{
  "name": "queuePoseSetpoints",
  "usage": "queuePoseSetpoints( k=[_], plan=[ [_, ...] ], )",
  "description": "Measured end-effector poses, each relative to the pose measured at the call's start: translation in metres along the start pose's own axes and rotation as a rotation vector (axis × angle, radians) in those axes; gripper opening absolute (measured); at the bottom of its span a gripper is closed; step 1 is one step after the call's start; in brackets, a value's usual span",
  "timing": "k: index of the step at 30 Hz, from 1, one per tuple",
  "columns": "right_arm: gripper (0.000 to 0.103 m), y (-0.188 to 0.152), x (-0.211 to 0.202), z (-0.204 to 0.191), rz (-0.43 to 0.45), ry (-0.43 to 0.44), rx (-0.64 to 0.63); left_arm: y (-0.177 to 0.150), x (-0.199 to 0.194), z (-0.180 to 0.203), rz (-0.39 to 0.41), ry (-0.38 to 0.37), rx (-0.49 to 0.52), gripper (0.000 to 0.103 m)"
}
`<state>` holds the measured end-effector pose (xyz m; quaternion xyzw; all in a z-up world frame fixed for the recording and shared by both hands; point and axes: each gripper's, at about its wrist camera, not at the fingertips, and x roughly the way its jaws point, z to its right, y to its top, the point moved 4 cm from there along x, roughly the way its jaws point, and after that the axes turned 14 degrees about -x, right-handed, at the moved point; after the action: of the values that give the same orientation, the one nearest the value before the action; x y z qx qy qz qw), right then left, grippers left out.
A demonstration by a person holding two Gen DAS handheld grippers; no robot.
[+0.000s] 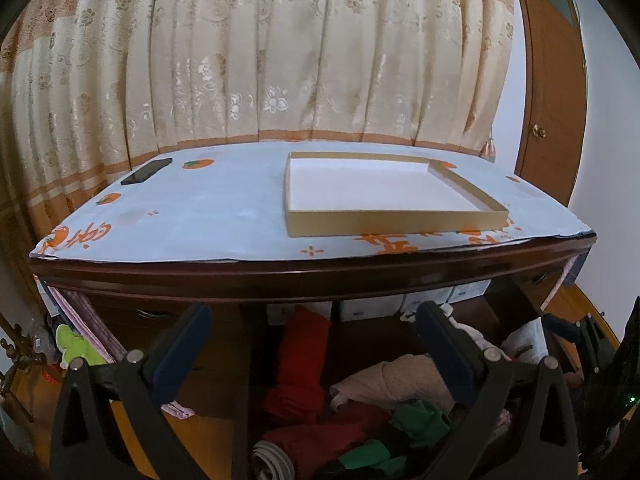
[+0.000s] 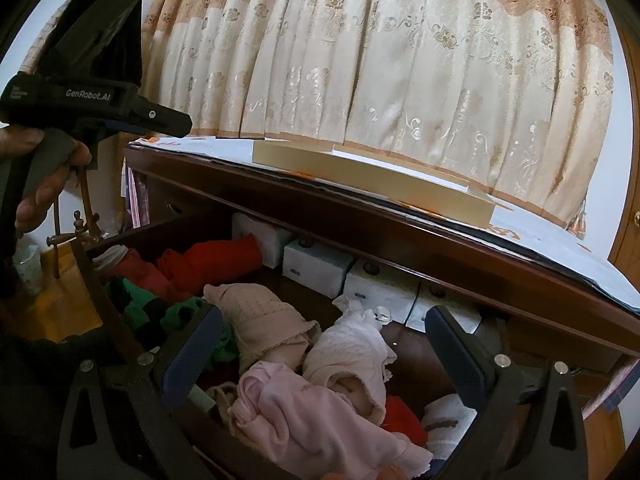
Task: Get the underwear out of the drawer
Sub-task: 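Move both grippers down toward the clothes in the open drawer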
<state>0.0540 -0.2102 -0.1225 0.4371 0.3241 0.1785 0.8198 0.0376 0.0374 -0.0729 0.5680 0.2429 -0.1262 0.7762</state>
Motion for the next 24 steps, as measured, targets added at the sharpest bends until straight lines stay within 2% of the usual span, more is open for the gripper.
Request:
queuePoseSetpoints(
  k=[7,10,24],
  plan=[
    [0.102,-0.001,0.001,-0.002,-0.009,0.004,-0.01,-0.002,0.001,0.001,-0.007,-0.009,0.007,0.103],
    [0.102,-0.001,0.003,-0.001,-0.027,0.036,-0.005,-0.005,0.004,0.005,-0.021,-0.018,0.034,0.103],
    [0.102,-0.002,0.007,-0.001,-0.083,0.078,-0.032,-0.012,0.022,0.014,-0.079,-0.035,0.074,0.103]
  ],
)
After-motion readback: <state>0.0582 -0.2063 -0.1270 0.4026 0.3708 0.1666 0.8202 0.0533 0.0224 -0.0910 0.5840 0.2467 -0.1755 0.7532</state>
